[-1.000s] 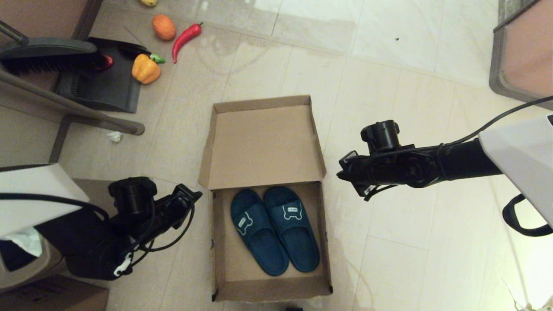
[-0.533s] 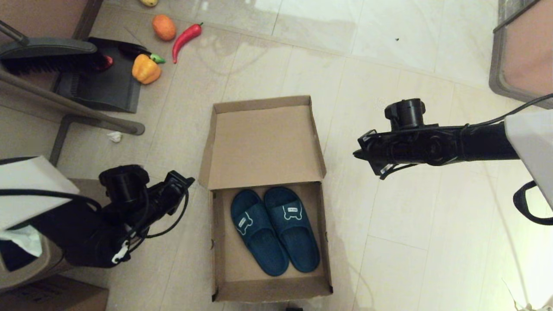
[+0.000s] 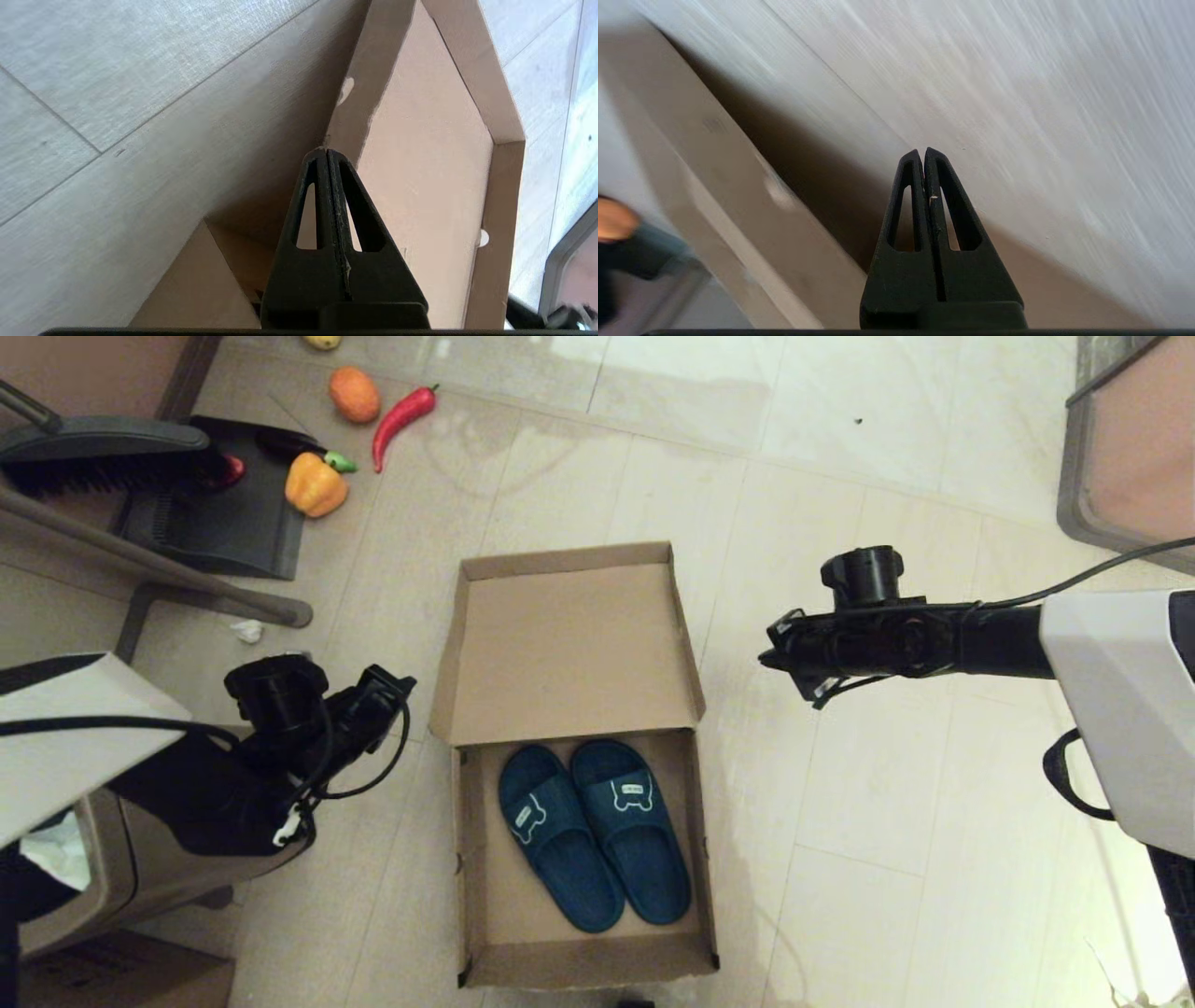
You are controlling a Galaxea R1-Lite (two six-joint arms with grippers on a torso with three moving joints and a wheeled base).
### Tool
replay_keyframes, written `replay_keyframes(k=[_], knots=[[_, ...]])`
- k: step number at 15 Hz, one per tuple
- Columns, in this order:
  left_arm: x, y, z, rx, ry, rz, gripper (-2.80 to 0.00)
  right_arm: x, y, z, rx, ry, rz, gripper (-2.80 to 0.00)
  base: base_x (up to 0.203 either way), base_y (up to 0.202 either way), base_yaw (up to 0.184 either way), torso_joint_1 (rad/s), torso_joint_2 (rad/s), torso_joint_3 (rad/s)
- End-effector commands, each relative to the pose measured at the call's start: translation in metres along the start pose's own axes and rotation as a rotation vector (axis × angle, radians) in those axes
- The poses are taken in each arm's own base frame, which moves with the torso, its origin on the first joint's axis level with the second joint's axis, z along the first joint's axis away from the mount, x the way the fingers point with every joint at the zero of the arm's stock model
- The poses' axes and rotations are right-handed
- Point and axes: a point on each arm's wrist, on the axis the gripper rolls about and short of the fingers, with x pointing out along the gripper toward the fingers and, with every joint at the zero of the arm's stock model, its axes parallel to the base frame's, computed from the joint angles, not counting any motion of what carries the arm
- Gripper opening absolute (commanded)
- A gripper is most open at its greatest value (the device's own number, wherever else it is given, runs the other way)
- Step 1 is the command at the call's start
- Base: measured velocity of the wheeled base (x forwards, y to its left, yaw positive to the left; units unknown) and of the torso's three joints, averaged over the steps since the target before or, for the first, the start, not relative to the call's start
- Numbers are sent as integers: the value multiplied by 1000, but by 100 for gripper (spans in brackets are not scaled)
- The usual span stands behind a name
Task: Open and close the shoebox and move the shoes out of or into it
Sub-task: Close the shoe box
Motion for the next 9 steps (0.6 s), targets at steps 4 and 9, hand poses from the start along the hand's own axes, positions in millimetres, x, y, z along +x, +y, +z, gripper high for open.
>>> replay_keyframes(k=[4, 9], knots=[[12, -5, -16, -2, 33, -32, -280, 24, -8, -4, -14, 41, 138, -280, 0, 0, 0, 0, 0, 0], [26, -14, -40, 0, 77, -67, -280, 38, -11, -13, -32, 47, 198, -280, 0, 0, 0, 0, 0, 0]])
